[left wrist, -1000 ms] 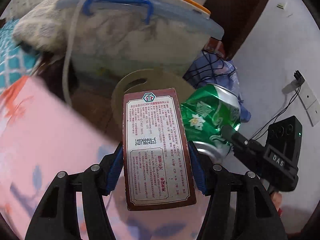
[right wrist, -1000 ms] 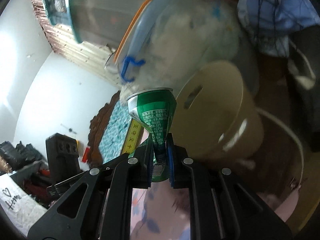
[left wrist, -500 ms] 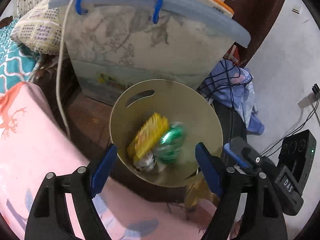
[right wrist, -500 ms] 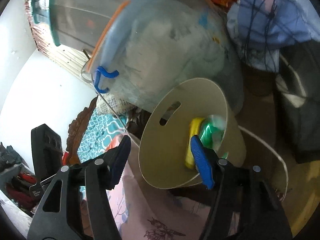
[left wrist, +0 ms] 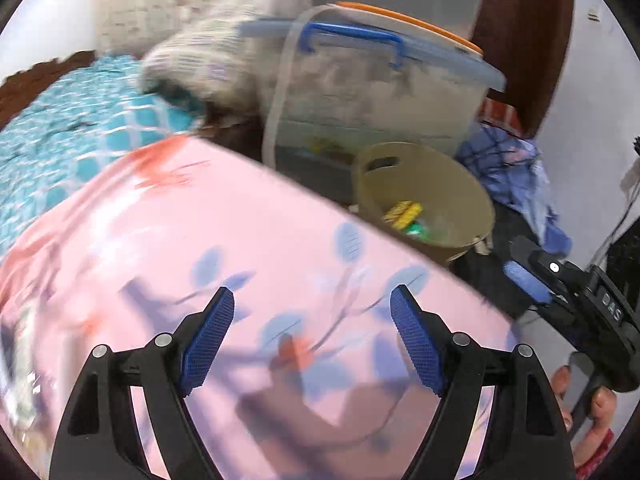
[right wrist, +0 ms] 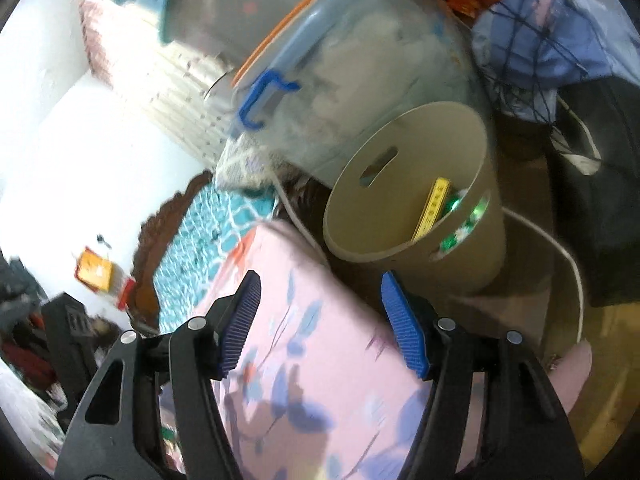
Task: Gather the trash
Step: 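Move both tools back over the bed toward the remaining trash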
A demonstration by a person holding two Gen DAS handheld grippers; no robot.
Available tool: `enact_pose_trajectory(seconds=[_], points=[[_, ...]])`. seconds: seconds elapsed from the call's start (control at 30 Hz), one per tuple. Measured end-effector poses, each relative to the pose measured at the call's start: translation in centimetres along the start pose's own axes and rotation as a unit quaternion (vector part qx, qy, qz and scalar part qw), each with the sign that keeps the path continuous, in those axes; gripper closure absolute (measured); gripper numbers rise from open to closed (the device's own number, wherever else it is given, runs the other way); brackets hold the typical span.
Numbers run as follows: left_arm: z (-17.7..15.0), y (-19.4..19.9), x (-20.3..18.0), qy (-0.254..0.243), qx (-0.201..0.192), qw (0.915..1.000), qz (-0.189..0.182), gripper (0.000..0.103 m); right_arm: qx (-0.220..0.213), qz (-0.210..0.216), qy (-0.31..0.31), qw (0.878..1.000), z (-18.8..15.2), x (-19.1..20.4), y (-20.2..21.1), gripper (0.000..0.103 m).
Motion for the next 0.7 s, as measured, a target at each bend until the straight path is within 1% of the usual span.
enact_pose_trajectory(seconds=[0.03, 0.07, 0.1, 0.2, 0.3, 0.4, 0.5, 0.7], points=[[-0.6, 0.8, 0.8, 0.005, -0.004, 0.9999, 0.011, 0.026, 0.003, -0.003, 0.008, 1.0, -0.8, 0.8, 0.2, 0.033], [-1.5, 1.9, 1.8, 0.011, -0.009, 0.9995, 0.026, 0.026, 0.003, -0.006, 0.014, 1.0, -1.5, 1.4, 0.3, 0.025], [-2.0, 2.6, 2.5, 0.015, -0.014, 0.9991, 0.036, 0.026, 0.003, -0.009, 0.02, 1.0, -2.3, 2.1, 0.5, 0.02], [-4.0, 5.4, 4.6, 0.024, -0.032, 0.9964, 0.075, 0.026, 0.015, -0.014, 0.044, 0.999, -4.4, 4.4, 0.7, 0.013], [-5.7, 7.8, 6.4, 0.036, -0.04, 0.9927, 0.108, 0.025, 0.029, -0.02, 0.058, 0.998, -6.3, 6.4, 0.7, 0.008], [-7.3, 9.9, 8.2, 0.053, -0.047, 0.9889, 0.131, 0.025, 0.038, -0.028, 0.074, 0.996, -8.1, 8.4, 0.8, 0.005], [-8.8, 11.8, 9.9, 0.069, -0.056, 0.9848, 0.149, 0.025, 0.049, -0.02, 0.095, 0.994, -9.7, 10.5, 1.1, 0.005], [-11.6, 15.2, 13.1, 0.106, -0.073, 0.9765, 0.172, 0.025, 0.059, -0.013, 0.126, 0.99, -12.0, 13.7, 1.8, 0.004]])
Point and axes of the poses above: each gripper's, at about its wrist camera, not at the fingertips, and y roughly against the way its jaws point, x to its left, z to its top, the point moved 1 cm from there along -y, roughly the way its jaws point
